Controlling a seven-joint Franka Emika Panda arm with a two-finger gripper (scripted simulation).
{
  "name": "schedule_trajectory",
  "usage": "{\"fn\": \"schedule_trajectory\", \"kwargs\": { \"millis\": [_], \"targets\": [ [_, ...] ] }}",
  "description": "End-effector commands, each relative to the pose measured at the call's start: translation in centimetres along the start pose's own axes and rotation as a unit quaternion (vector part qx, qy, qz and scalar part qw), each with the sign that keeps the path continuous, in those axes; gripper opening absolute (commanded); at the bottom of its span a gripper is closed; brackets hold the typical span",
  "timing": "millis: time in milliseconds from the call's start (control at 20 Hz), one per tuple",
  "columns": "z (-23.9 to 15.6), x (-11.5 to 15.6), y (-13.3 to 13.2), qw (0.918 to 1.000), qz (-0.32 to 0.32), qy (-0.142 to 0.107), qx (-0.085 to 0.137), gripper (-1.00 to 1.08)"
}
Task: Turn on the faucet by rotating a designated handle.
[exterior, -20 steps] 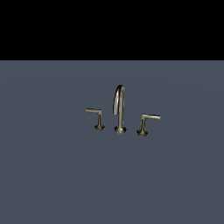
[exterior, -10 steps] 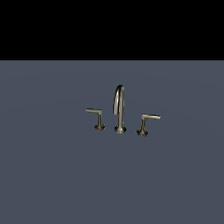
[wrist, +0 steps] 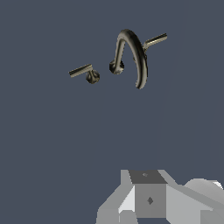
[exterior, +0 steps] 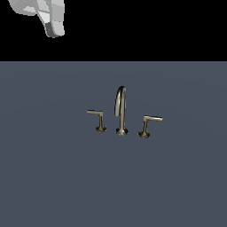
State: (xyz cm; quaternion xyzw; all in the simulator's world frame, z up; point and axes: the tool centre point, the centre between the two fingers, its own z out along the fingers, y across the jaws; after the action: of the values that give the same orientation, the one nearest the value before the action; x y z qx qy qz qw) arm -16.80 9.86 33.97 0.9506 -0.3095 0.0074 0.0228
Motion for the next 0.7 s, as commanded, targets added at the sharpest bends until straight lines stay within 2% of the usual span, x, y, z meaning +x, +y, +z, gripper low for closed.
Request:
{"fn": "schedule_trajectory", "kwargs": {
  "millis": [0, 300, 650],
  "targets": [
    [1.2, 0.4, -1.1, 0.9996, 0.027, -0.002, 0.001, -1.0],
    [3.8, 1.7, -3.5, 0.9961, 0.089, -0.005, 0.003, -1.0],
    [6.7, 3.4, -5.9, 0.9877, 0.156, -0.009, 0.005, -1.0]
  ]
}}
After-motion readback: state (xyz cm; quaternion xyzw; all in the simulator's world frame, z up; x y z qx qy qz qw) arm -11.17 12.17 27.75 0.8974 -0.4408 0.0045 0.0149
